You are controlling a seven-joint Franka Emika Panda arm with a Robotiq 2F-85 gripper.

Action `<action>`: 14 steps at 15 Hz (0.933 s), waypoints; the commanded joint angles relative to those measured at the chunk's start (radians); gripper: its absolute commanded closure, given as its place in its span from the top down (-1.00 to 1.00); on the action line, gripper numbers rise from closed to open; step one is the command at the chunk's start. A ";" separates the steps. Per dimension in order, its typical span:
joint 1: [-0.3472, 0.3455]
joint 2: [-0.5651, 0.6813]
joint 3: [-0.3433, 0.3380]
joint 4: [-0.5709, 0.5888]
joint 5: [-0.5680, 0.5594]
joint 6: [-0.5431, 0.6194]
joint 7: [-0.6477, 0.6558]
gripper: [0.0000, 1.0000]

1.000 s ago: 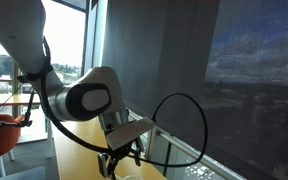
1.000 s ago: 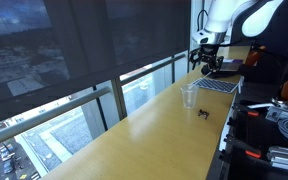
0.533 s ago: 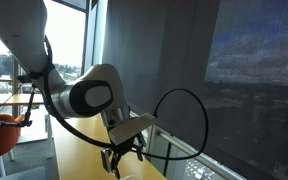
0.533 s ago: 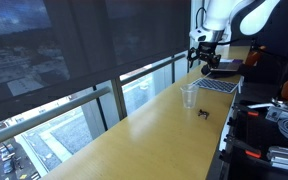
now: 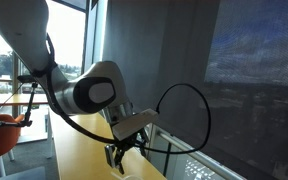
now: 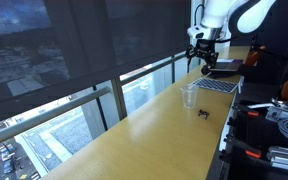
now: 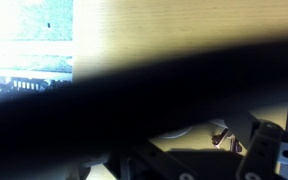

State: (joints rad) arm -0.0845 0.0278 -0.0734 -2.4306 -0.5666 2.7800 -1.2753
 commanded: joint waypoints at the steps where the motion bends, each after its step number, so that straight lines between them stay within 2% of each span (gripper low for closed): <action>1: 0.016 -0.052 0.008 -0.037 -0.029 -0.039 0.045 1.00; 8: 0.033 -0.091 0.023 -0.075 -0.090 -0.053 0.117 1.00; 14: 0.045 -0.158 0.044 -0.132 -0.088 -0.087 0.128 1.00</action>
State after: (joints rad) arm -0.0485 -0.0691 -0.0370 -2.5204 -0.6343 2.7267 -1.1707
